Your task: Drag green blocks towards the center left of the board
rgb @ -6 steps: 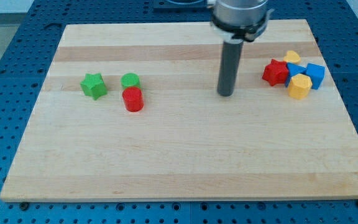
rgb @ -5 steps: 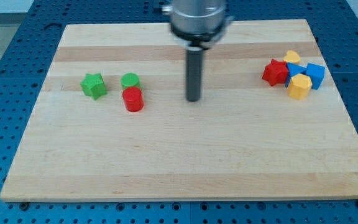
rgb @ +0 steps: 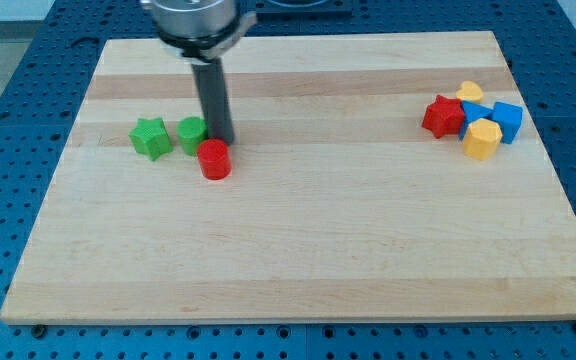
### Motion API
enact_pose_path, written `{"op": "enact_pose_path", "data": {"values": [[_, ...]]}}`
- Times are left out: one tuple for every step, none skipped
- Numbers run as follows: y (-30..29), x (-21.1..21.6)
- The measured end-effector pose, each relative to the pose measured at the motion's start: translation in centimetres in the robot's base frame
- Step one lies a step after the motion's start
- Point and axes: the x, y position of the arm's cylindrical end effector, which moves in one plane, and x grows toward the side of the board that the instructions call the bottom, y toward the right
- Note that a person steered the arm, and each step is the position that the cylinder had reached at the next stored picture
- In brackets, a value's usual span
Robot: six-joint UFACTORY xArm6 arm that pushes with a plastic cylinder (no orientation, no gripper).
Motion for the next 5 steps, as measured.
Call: {"op": "enact_pose_path", "data": {"values": [[-4.1,0.0],[-6.1,0.0],[-6.3,0.0],[-7.6,0.0],[-8.5,0.0]]}}
